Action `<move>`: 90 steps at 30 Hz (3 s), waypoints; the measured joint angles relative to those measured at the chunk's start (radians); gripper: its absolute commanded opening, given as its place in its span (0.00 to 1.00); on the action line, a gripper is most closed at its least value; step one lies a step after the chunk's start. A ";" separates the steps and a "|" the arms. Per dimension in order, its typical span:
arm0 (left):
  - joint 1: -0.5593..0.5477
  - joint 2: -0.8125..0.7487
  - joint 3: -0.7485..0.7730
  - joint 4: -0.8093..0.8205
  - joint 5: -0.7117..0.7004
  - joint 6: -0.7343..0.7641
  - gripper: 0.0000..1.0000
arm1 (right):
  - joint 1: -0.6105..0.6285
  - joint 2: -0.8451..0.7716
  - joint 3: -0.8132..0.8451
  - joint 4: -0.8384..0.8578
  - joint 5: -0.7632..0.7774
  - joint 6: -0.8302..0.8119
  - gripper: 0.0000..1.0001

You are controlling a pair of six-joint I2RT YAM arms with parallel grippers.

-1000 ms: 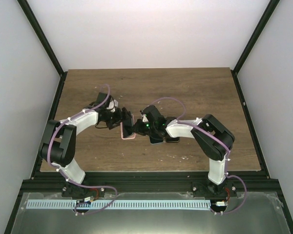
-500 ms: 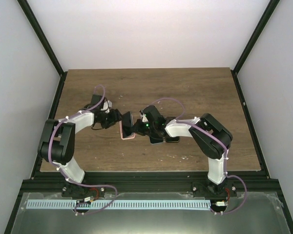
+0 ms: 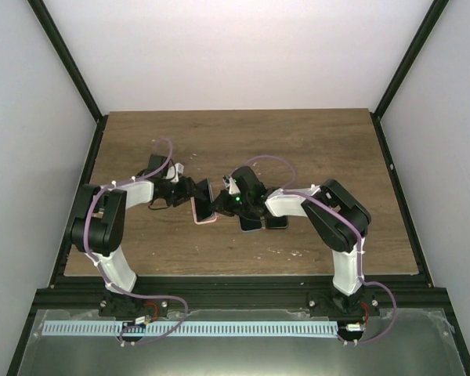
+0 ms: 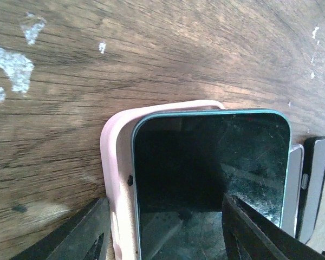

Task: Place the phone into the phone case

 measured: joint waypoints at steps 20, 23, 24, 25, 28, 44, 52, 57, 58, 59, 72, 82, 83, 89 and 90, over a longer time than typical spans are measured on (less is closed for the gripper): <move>-0.083 -0.013 -0.075 0.117 0.067 -0.072 0.52 | -0.024 -0.084 -0.129 0.012 -0.055 0.048 0.05; -0.090 -0.032 -0.106 0.132 0.068 -0.095 0.52 | -0.024 -0.089 -0.134 0.012 -0.060 0.062 0.06; -0.092 -0.038 -0.114 0.138 0.069 -0.100 0.52 | -0.024 -0.089 -0.134 0.012 -0.062 0.067 0.06; -0.092 -0.043 -0.120 0.141 0.070 -0.103 0.52 | -0.024 -0.089 -0.136 0.014 -0.065 0.071 0.05; -0.094 -0.061 -0.148 0.153 0.082 -0.118 0.53 | -0.026 -0.089 -0.151 0.037 -0.077 0.081 0.05; -0.107 -0.092 -0.206 0.190 0.134 -0.166 0.52 | -0.040 -0.061 -0.155 -0.004 -0.115 0.067 0.23; -0.117 -0.109 -0.189 0.126 0.158 -0.142 0.51 | -0.032 -0.085 -0.123 -0.121 -0.042 0.007 0.31; -0.093 -0.122 -0.148 0.086 0.160 -0.113 0.48 | -0.028 -0.111 -0.102 -0.212 0.031 -0.037 0.34; -0.090 -0.122 -0.146 0.084 0.159 -0.109 0.48 | -0.028 -0.116 -0.097 -0.230 0.043 -0.043 0.36; -0.081 -0.122 -0.146 0.082 0.160 -0.105 0.48 | -0.029 -0.121 -0.090 -0.251 0.061 -0.050 0.37; -0.065 -0.079 -0.147 0.089 0.197 -0.092 0.48 | -0.029 -0.147 -0.032 -0.394 0.169 -0.115 0.44; -0.065 -0.054 -0.149 0.131 0.223 -0.111 0.48 | -0.029 -0.154 -0.016 -0.429 0.210 -0.164 0.35; -0.065 -0.054 -0.151 0.133 0.224 -0.113 0.48 | -0.029 -0.152 -0.013 -0.430 0.209 -0.168 0.34; -0.061 -0.051 -0.153 0.121 0.220 -0.111 0.46 | -0.029 -0.129 0.013 -0.415 0.206 -0.200 0.18; -0.060 -0.051 -0.153 0.116 0.220 -0.110 0.46 | -0.029 -0.127 0.013 -0.409 0.203 -0.207 0.16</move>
